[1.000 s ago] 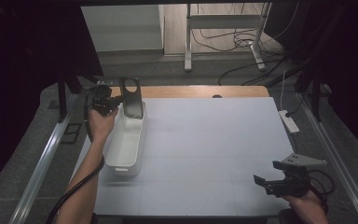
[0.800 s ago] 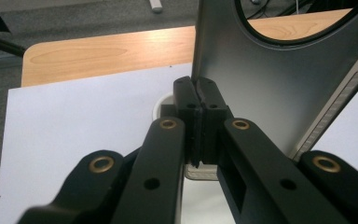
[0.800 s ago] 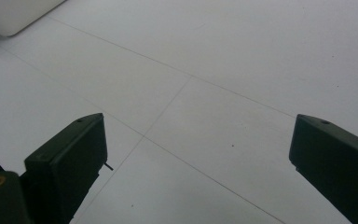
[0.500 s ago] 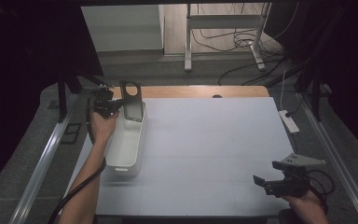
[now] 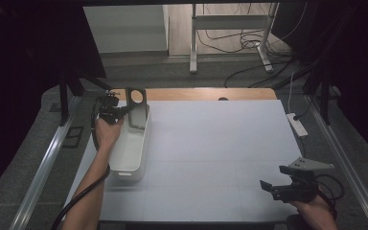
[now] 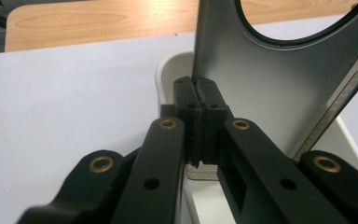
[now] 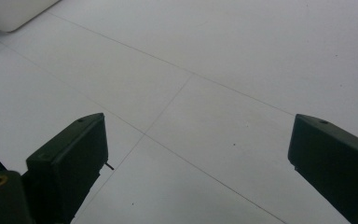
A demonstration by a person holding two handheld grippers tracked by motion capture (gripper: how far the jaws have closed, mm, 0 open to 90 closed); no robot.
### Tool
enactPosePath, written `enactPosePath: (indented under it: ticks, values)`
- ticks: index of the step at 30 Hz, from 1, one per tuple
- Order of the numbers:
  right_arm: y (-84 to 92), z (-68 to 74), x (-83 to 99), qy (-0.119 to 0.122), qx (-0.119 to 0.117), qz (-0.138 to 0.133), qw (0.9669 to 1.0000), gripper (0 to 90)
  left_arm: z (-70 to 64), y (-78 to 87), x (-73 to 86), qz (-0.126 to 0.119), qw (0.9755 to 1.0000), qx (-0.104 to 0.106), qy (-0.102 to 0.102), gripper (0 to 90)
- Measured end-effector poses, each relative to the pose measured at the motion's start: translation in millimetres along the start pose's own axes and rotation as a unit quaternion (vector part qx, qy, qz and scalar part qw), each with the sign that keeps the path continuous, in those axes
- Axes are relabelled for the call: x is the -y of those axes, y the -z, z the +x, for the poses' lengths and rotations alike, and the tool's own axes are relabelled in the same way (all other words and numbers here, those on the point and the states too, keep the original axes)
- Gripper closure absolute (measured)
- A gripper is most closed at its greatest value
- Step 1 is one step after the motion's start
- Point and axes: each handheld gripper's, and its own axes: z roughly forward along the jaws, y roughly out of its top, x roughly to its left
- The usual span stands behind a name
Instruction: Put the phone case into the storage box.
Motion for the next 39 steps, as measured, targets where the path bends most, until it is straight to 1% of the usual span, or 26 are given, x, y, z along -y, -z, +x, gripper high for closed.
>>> enactPosePath:
  ticks: [2,4,7,10,14,20,23,28,33,35,37,39]
  values:
    - [0.0,0.0,0.0,0.000,0.000,0.000,1.0000,5.4,-0.4,-0.3,0.2,-0.002,1.0000,-0.002,-0.001,86.5]
    - [0.0,0.0,0.1,0.000,0.000,-0.001,1.0000,5.4,-0.3,0.5,-0.4,-0.010,0.9999,0.006,0.003,81.2]
    - [-0.2,-0.2,0.1,-0.001,-0.001,-0.001,1.0000,5.3,-1.4,2.3,-2.4,-0.012,0.9999,0.003,-0.004,77.4]
    - [0.0,0.0,0.0,0.001,-0.001,0.000,1.0000,5.4,-0.9,4.6,-2.9,-0.013,0.9999,0.004,-0.002,75.4]
    - [-0.2,0.3,0.0,0.002,-0.002,0.000,1.0000,5.3,1.0,6.6,-2.5,-0.016,0.9998,0.012,0.002,72.0]
    - [-0.3,0.5,-0.1,0.002,-0.001,0.000,1.0000,5.2,1.0,9.5,-1.3,-0.019,0.9996,0.021,0.003,65.7]
    - [-0.2,0.7,-0.2,0.003,-0.001,0.000,1.0000,5.2,0.9,11.5,-1.1,-0.021,0.9994,0.026,0.000,62.3]
    - [-0.2,0.7,-0.1,0.003,-0.001,-0.001,1.0000,5.2,0.6,15.3,-1.0,-0.027,0.9989,0.039,0.003,56.4]
    - [-0.1,0.8,-0.2,0.003,-0.001,0.000,1.0000,5.2,1.3,17.8,-0.3,-0.029,0.9984,0.048,-0.002,50.3]
    - [-0.1,0.9,-0.2,0.004,-0.001,0.000,1.0000,5.2,1.2,18.3,0.1,-0.031,0.9984,0.048,-0.001,47.6]
    - [-0.3,0.9,-0.2,0.004,-0.001,0.000,1.0000,5.2,2.1,19.9,0.9,-0.034,0.9978,0.056,-0.002,45.1]
    - [-0.3,1.0,-0.2,0.004,-0.001,0.000,1.0000,5.2,2.8,20.8,1.4,-0.035,0.9977,0.058,-0.004,42.5]
